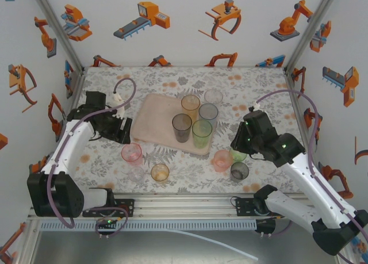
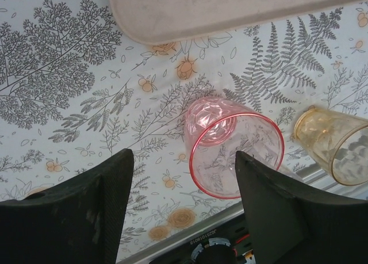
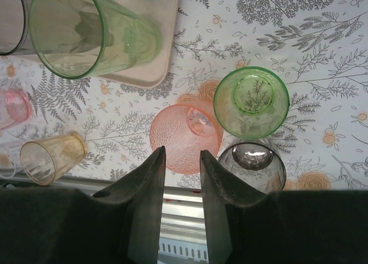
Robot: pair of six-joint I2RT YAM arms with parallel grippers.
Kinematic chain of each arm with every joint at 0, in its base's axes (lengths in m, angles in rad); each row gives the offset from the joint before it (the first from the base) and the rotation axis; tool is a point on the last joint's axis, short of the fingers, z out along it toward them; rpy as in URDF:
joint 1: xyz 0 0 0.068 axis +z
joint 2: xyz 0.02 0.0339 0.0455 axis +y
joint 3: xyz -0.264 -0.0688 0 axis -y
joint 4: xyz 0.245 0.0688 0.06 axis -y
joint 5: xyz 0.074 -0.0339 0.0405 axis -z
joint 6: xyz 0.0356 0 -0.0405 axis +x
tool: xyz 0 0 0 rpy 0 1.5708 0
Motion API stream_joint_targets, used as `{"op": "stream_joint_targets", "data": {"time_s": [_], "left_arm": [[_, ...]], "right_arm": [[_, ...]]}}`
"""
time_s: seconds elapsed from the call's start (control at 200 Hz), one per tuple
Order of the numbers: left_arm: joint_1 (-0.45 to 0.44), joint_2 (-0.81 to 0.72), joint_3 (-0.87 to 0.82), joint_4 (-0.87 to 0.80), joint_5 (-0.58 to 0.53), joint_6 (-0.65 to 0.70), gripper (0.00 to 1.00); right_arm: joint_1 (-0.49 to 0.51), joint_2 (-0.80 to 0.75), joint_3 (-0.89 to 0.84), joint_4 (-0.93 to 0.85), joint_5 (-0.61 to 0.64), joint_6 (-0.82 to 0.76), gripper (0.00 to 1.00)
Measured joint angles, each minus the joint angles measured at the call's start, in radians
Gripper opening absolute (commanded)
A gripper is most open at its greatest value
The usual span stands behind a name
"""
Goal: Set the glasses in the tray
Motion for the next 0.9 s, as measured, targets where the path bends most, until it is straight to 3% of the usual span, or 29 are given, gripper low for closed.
{"op": "stream_joint_targets", "data": {"time_s": [0.901], "left_arm": [[-0.003,0.018,-0.083,0.031,0.011,0.055,0.53]], "right_arm": [[0.000,-0.007,-0.030,0.026,0.004,0.005,0.32]]}}
